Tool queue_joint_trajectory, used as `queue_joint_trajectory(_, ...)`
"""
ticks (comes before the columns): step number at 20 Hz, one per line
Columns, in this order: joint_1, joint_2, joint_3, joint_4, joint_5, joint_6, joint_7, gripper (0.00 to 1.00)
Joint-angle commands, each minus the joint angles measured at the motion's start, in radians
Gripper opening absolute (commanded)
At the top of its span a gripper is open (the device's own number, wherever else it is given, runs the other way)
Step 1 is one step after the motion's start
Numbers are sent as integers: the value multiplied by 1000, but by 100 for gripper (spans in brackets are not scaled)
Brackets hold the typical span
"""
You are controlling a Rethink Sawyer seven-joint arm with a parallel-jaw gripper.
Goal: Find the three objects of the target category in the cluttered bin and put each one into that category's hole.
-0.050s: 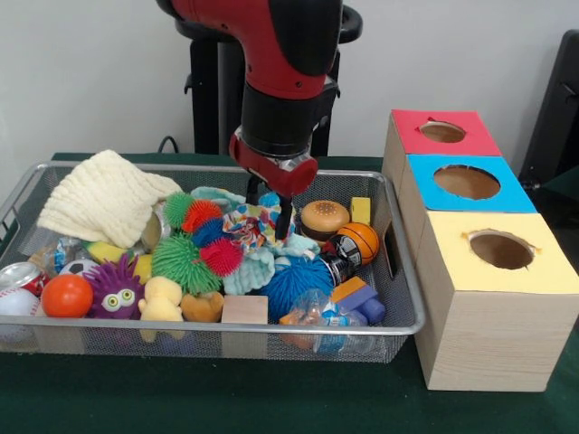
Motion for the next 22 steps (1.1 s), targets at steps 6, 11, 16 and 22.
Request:
queue_joint_trajectory(6,28,37,-27,-46,-11,29,137,100)
queue_joint_trajectory(11,28,23,-16,-43,-15,46,117,0)
queue_joint_trajectory(16,28,15,-13,-46,1,64,130,0)
queue_joint_trajectory(22,3,-70,18,-8,25,126,128,0)
